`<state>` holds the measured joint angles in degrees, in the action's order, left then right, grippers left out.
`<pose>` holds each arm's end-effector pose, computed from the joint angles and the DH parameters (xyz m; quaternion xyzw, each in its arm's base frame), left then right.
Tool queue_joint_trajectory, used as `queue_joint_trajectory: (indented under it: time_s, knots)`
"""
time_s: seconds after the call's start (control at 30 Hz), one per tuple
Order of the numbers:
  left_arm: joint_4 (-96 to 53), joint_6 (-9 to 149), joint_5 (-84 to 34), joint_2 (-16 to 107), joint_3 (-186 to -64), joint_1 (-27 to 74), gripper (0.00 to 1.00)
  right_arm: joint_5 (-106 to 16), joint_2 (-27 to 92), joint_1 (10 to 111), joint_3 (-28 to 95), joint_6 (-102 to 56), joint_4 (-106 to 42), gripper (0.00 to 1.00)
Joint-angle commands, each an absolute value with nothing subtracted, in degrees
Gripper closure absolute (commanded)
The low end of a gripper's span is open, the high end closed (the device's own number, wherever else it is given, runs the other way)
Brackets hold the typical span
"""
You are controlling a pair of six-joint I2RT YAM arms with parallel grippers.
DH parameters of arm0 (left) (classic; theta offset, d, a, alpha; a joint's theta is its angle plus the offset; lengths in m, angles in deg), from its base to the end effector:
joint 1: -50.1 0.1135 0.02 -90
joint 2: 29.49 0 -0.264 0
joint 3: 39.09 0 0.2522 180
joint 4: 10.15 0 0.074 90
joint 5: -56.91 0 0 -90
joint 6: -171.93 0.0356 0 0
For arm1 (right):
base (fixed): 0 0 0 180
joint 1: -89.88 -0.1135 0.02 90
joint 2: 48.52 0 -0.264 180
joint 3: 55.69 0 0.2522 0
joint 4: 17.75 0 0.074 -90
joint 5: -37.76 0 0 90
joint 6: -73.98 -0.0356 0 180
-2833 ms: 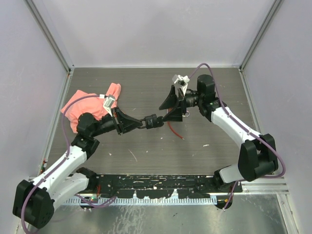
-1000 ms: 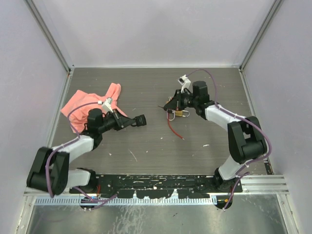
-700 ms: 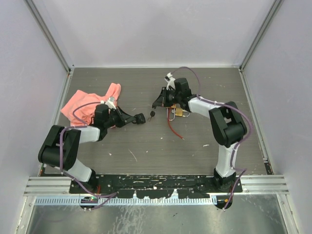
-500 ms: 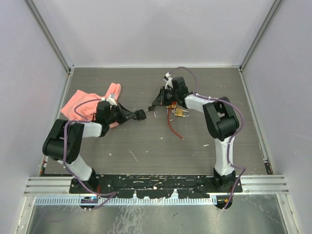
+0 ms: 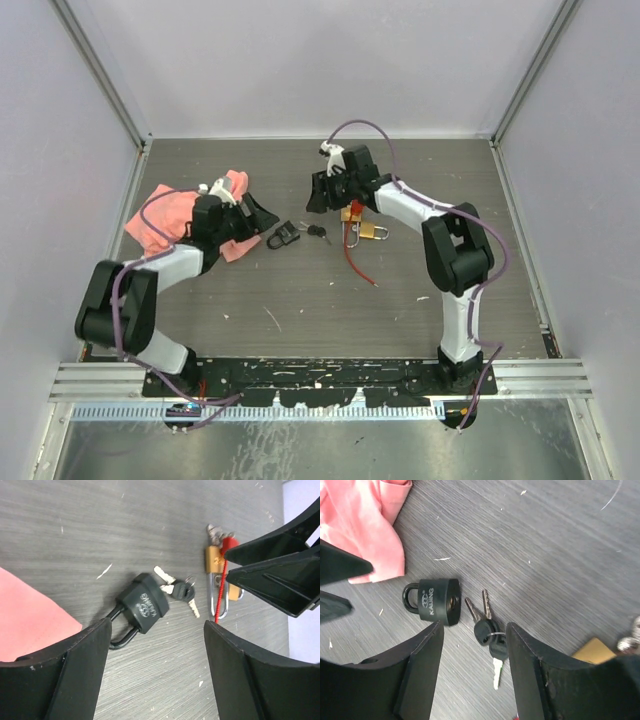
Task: Lock with the key
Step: Place the lock at the center of the board.
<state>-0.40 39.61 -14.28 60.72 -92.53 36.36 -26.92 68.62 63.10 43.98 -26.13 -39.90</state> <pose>0.3071 -0.0869 0.1776 -0.1249 0.8363 -0.3652 0.3894 0.4063 0.2221 0.2050 -0.2203 0.8601 0.3195 0.3312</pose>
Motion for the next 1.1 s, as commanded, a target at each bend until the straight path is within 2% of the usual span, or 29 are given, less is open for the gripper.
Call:
queue_joint_trajectory:
  time_s: [0.0, 0.1, 0.17, 0.23, 0.4, 0.57, 0.8, 1.07]
  knots:
    - [-6.10, 51.23, -18.85, 48.68, -93.88, 36.60, 0.23, -24.17, 57.51, 65.21, 44.33, -14.06, -43.39, 0.41]
    - [-7.72, 54.41, -20.63, 40.10, -92.33, 36.60, 0.14, -17.97, 53.52, 66.41, 43.45, -5.67, -49.05, 0.41]
    - [-8.64, 54.41, -20.76, 35.34, -90.95, 36.90, 0.01, -14.76, 50.42, 67.64, 41.80, 0.31, -53.46, 0.41]
    - [-7.75, 53.43, -17.79, 30.65, -88.85, 37.69, 0.02, -13.47, 46.92, 68.78, 39.29, 6.66, -56.86, 0.40]
    - [-5.36, 48.32, -9.32, 21.03, -82.45, 38.59, 0.02, -16.64, 44.45, 74.92, 33.42, 16.70, -60.53, 0.20]
    - [-5.70, 43.10, -6.07, 12.64, -76.38, 38.58, 0.02, -21.65, 50.92, 79.24, 35.68, 18.95, -64.09, 0.19]
    - [-11.42, 40.68, -9.66, -0.09, -70.56, 38.61, 0.02, -23.42, 57.76, 79.27, 37.75, 15.14, -64.06, 0.19]
    - [-13.15, 38.54, -11.18, -6.00, -66.51, 38.58, 0.02, -26.02, 62.42, 79.12, 38.26, 13.90, -62.06, 0.19]
